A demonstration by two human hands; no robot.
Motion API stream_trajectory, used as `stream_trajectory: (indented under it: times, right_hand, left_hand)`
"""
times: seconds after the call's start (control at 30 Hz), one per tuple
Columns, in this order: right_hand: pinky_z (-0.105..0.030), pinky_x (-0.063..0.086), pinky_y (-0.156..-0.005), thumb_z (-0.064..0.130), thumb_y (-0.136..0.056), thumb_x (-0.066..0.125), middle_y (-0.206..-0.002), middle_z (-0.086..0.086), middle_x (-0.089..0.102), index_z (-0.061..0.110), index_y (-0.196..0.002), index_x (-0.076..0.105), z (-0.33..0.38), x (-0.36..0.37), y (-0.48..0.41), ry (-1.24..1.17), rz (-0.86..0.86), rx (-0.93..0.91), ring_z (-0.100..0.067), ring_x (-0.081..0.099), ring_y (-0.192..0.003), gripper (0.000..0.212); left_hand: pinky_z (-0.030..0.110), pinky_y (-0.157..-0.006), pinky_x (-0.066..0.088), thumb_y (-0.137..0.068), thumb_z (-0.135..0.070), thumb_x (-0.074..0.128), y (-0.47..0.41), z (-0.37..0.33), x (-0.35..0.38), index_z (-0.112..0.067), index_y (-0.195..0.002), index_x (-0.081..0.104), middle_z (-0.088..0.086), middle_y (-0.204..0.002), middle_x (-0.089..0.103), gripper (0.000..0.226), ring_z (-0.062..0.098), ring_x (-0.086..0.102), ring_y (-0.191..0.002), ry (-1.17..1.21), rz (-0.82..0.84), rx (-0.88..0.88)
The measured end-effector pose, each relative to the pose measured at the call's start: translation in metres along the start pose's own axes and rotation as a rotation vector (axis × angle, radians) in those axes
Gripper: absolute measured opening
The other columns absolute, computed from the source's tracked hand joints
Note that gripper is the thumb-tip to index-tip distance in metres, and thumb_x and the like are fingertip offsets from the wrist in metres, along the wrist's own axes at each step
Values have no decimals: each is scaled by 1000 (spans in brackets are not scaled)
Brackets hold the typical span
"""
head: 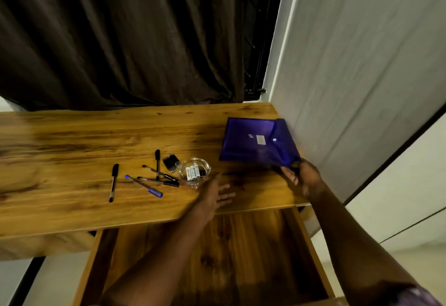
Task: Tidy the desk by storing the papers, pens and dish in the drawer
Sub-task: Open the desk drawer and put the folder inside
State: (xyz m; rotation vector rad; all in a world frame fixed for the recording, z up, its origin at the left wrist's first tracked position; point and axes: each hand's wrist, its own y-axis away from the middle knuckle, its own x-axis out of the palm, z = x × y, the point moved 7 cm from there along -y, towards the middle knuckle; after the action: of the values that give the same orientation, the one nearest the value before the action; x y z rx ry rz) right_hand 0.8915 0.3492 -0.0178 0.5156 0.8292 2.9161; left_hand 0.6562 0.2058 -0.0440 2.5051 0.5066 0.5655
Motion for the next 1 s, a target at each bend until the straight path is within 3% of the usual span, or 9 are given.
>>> stream_trajectory:
  times: [0.07,0.13,0.23,0.33,0.43,0.53,0.7,0.9,1.0]
  right_hand:
    - [-24,54,-43,-10,-91,36,-120,-23,57,3,-131,51,3,-3,9,-110,18,-13,-23,72,-55,44]
    - [-24,57,-48,-11,-90,37,-117,-22,58,3,-129,52,9,-9,27,-127,55,-24,-24,73,-59,44]
    - [-20,54,-45,-10,-90,38,-91,-17,68,4,-119,53,12,-22,63,-66,106,-27,-17,70,-52,36]
    - [-17,54,-45,-8,-90,38,-67,-11,71,4,-106,56,6,-43,101,6,104,-20,-13,66,-48,26]
    - [-18,55,-48,-8,-90,37,-88,-17,68,4,-101,57,-6,-69,136,52,72,-30,-14,68,-53,26]
    - [-20,56,-47,-7,-92,36,-95,-18,63,0,-112,55,-20,-96,178,84,73,8,-15,69,-55,28]
    - [-22,57,-47,-5,-87,43,-78,-13,72,1,-110,57,-53,-139,255,177,73,115,-17,69,-56,28]
    - [-28,57,-45,-11,-86,44,-70,-12,71,1,-97,63,-89,-177,329,379,65,219,-19,69,-53,25]
    - [-30,59,-50,-5,-72,66,-71,-14,72,-2,-93,64,-94,-184,350,435,71,223,-21,70,-57,21]
  left_hand:
    - [47,-83,57,-99,-51,40,8,-4,0,-19,-141,40,20,-128,61,52,39,69,-99,162,43,-33]
    - [47,-81,57,-96,-58,41,22,-11,2,-10,-133,42,22,-124,64,61,41,68,-100,279,113,-68]
    - [47,-88,55,-94,-57,47,45,-23,7,-19,-127,41,21,-120,67,51,40,68,-102,273,240,-41]
    - [39,-75,60,-95,-44,55,65,-24,9,-18,-118,53,14,-100,75,35,33,74,-87,129,273,0]
    - [30,-55,60,-97,-26,56,89,-14,9,-11,-102,62,8,-76,74,17,21,73,-63,11,291,17]
    - [26,-49,58,-97,-16,56,114,6,6,-9,-91,61,3,-62,72,10,16,71,-54,-74,318,-3]
    - [30,-60,61,-94,-11,57,159,51,-10,-6,-96,63,7,-71,72,8,19,72,-60,-242,437,-49]
    - [27,-65,59,-86,-15,58,221,115,-38,-7,-86,63,10,-81,74,10,18,74,-70,-525,766,-287]
    - [24,-65,58,-84,-20,59,242,135,-50,-5,-89,65,7,-80,76,17,15,74,-74,-578,849,-386]
